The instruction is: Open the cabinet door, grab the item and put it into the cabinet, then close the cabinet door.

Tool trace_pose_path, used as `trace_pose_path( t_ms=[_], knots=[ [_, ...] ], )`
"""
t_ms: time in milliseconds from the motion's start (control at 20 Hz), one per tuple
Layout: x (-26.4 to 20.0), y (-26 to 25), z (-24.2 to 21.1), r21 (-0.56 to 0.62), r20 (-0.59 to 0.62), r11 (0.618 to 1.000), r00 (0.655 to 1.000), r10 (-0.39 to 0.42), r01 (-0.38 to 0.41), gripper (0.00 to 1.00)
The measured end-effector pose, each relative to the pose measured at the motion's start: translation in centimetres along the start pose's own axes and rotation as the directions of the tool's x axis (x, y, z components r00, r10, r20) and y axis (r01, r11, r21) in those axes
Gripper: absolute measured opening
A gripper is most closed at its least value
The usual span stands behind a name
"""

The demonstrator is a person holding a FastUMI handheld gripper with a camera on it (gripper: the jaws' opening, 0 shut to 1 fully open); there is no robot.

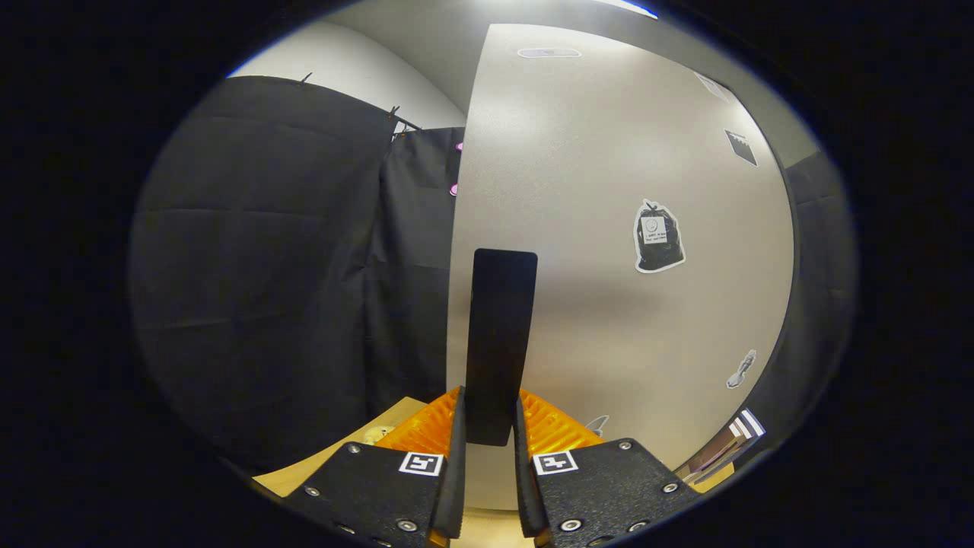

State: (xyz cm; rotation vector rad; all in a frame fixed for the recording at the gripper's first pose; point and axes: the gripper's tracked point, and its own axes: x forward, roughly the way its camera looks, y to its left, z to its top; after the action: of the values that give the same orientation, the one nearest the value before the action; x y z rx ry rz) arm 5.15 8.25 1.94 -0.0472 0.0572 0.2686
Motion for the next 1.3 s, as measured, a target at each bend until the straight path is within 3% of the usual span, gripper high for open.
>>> trace_pose_path(
  t_ms=[250, 600, 1300],
  knots=[
    [-1.2, 0.2, 0.0, -0.013, 0.000, 0.994, 0.994, 0.113, -0.113, 0.29],
    [-2.7, 0.1, -0.3, -0.020, -0.017, 0.958, 0.958, 0.286, -0.286, 0.26],
    [-6.8, -1.4, -0.5, -0.019, -0.019, 0.873, 0.873, 0.488, -0.488, 0.26]
  ],
)
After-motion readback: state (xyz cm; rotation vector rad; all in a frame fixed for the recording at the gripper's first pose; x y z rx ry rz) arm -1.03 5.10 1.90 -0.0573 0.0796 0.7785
